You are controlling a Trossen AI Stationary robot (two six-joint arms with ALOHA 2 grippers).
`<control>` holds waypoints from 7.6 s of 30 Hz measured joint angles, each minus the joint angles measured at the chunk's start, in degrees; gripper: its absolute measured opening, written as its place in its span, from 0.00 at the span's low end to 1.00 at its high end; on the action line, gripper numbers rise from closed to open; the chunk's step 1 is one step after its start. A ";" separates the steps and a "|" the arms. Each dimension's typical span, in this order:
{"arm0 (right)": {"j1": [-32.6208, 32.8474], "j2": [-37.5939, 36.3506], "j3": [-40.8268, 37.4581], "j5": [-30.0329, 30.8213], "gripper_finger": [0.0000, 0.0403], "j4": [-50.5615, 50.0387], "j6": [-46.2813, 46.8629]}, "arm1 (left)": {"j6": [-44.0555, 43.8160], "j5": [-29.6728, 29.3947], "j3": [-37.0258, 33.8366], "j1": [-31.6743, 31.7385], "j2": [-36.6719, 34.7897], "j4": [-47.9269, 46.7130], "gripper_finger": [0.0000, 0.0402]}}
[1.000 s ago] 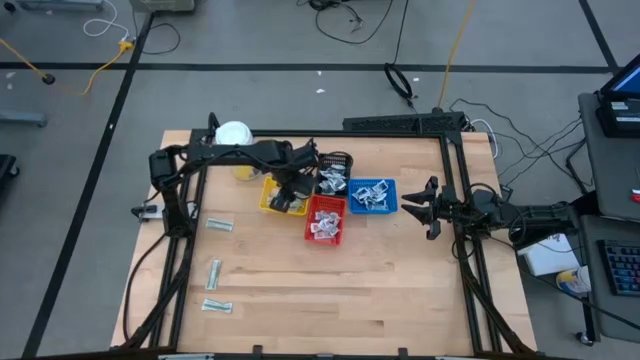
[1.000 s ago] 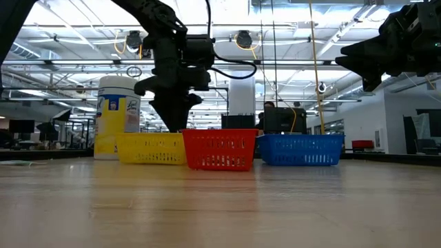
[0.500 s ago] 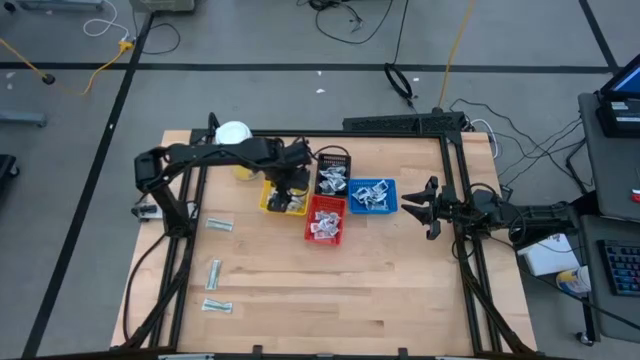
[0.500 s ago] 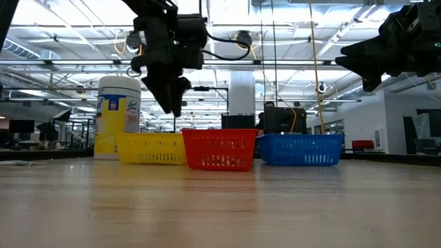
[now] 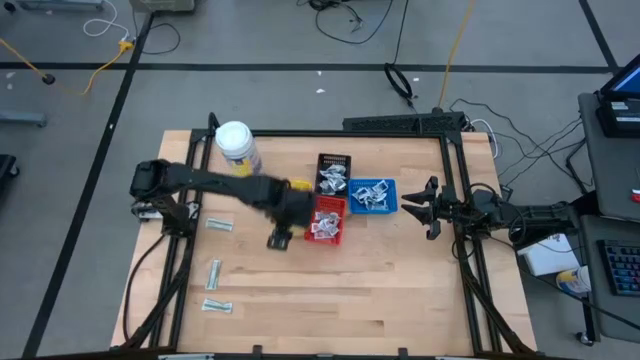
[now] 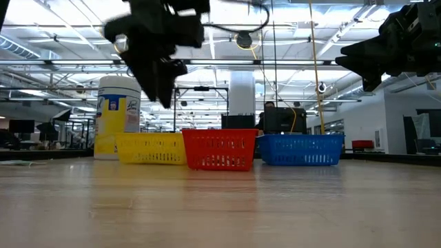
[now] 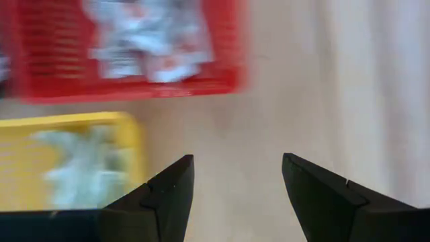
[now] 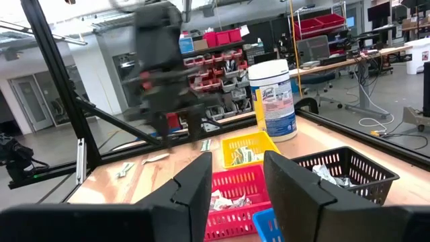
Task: Pick & Place First Aid Supplies
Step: Put the bandage pack into the yellow bin
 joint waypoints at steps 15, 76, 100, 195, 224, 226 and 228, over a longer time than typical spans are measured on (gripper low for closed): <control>0.00 0.00 -0.02 0.00 0.32 0.00 -0.01 | -22.70 0.09 -0.89 -30.86 -0.07 -3.30 0.57; -0.02 0.00 -0.02 0.00 0.32 0.00 0.00 | -47.29 -4.21 -33.22 -52.06 -7.80 26.53 0.56; -0.02 0.00 -0.02 0.00 0.32 0.00 -0.02 | -46.79 -2.12 -35.71 -47.17 -17.07 21.89 0.01; -0.02 0.00 0.00 0.00 0.32 0.00 0.00 | -17.88 -1.71 -5.94 24.37 -2.77 6.07 0.71; -0.01 0.00 -0.01 0.00 0.32 0.02 -0.02 | -67.13 3.59 -32.12 11.28 -28.63 0.47 0.62; -0.02 0.00 -0.02 0.00 0.32 0.03 -0.02 | -70.21 5.87 -34.47 8.84 -30.02 -0.01 0.62; -0.01 0.00 -0.01 0.00 0.32 -0.01 -0.01 | -73.27 8.02 -36.18 6.49 -31.03 -0.12 0.62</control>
